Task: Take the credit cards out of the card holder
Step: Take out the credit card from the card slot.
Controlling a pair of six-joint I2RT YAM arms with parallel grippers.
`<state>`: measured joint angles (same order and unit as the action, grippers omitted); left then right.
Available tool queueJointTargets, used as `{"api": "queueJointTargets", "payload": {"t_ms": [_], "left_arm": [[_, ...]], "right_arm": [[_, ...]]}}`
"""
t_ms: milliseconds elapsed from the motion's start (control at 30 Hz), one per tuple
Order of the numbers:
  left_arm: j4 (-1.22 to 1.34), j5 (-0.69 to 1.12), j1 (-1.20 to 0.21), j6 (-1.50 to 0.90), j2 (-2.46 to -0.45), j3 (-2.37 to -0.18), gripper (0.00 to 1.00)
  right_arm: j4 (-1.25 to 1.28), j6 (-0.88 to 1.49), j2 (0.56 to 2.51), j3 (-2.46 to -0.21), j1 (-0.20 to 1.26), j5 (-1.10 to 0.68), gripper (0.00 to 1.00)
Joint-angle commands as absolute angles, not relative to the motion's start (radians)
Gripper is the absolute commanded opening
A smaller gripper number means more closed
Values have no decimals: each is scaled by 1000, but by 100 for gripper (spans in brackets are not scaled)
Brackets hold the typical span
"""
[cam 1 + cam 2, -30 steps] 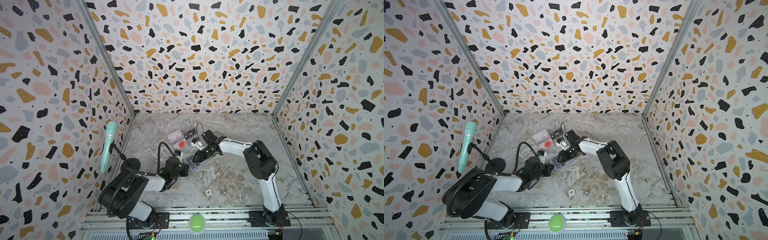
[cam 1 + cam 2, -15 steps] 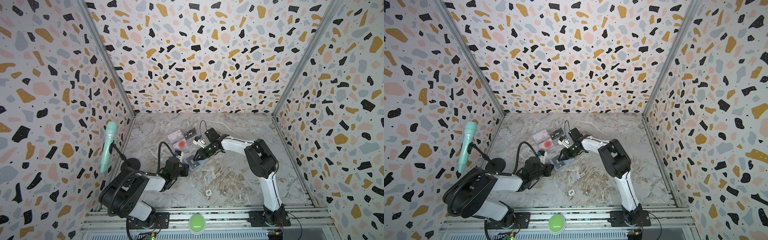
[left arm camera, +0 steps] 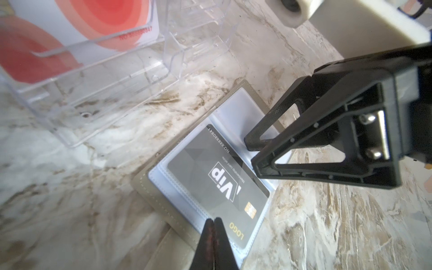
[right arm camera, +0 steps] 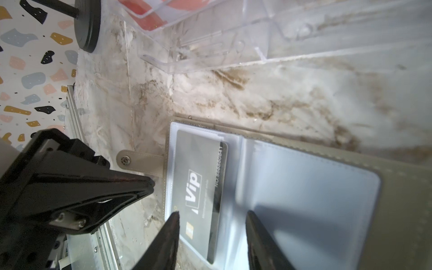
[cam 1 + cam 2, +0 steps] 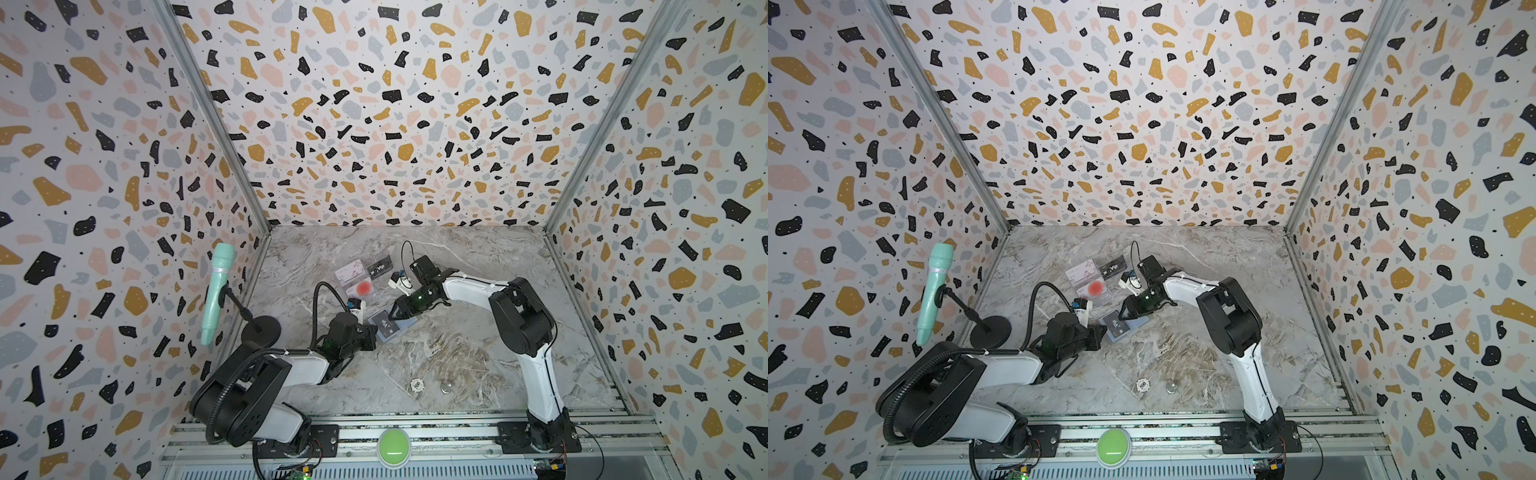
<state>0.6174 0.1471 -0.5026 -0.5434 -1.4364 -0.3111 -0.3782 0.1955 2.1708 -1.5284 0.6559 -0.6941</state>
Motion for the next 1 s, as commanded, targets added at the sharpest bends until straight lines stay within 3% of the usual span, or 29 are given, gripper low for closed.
{"api": "queueJointTargets", "payload": {"t_ms": [0,500,767,967], "left_arm": [[687,131,-506,-548,-1444,-322,7],[712,146,-506,-535,-1511,-305,6],[715,140,-505,-526,-1528,-288,5],[718,140,-506,-527,-1544,-290,5]], "right_arm": [[-439,169,2189,-1575,665,-677,48],[-563,95,2258,-1675,668,-751,47],[-543,106,2166,-1670,691,-475,46],[-526,110,2133,-1669,699,-516,46]]}}
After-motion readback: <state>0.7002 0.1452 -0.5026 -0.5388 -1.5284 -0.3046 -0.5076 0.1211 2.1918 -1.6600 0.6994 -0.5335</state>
